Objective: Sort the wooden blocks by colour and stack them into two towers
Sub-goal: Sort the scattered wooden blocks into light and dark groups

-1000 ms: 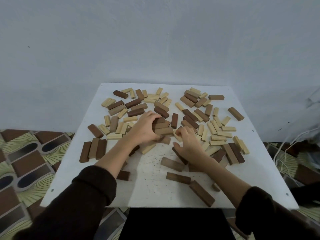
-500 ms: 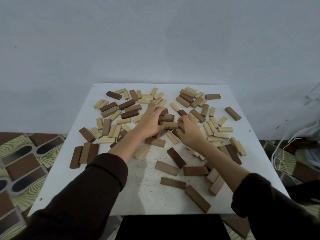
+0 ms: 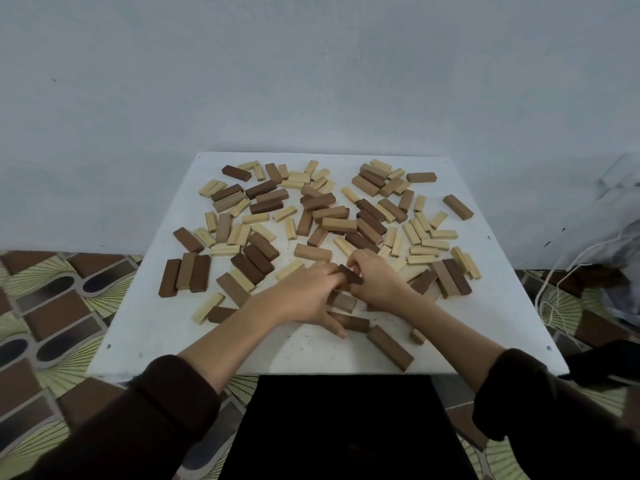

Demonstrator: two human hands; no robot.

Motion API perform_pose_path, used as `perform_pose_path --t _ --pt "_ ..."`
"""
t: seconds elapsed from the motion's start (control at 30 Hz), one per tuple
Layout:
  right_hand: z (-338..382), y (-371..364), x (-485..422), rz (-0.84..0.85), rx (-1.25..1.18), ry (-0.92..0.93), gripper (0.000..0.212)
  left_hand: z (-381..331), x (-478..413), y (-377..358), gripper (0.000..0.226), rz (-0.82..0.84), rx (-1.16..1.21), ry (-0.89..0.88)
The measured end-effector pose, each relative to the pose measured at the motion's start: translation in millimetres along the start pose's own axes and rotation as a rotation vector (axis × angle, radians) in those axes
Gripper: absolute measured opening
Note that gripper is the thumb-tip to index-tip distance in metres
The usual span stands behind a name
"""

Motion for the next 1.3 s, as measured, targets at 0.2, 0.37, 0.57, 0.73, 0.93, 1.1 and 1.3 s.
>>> perform_pose_path --t 0.2,0.37,0.57,0.73,0.93,1.1,1.3 --pt "-7.5 22.7 10.9 -0.108 -0.042 -0.044 0.033 -5.9 0.4 -13.2 0.066 -0.080 -0.069 -0.054" --pt "-11.2 23.0 42.8 0.064 0.140 0.034 0.017 3.2 3.1 -8.7 0.046 -0.153 -0.016 0.002" --pt "-10.5 4.6 77.9 0.137 0.320 0.136 0.079 14.4 4.8 -2.2 0.043 -0.258 0.109 0.071" --pt "-15.0 -6.7 85.2 0.082 0.537 0.249 0.118 17.2 8.3 3.5 0.043 -0.310 0.174 0.101" --pt "-8.1 -13.2 73.8 -0.088 0.562 0.270 0.076 19.8 6.7 9.6 0.046 -0.340 0.227 0.124" --pt "2.5 -14.9 57.9 -0.104 0.564 0.264 0.067 27.3 3.3 16.8 0.041 -0.434 0.241 0.114" --pt "16.1 6.2 23.8 -0.124 0.447 0.168 0.060 45.5 -2.6 40.2 0.044 -0.642 0.293 0.178"
Point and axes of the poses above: each hand's wrist, its own x-axis away from the middle knuckle, its own y-axis out of the back of the hand, z = x × y, the point moved 6 cm from there along -x, towards the middle knuckle, and after that the axes turned 11 degrees about x, right-handed, at the moved point
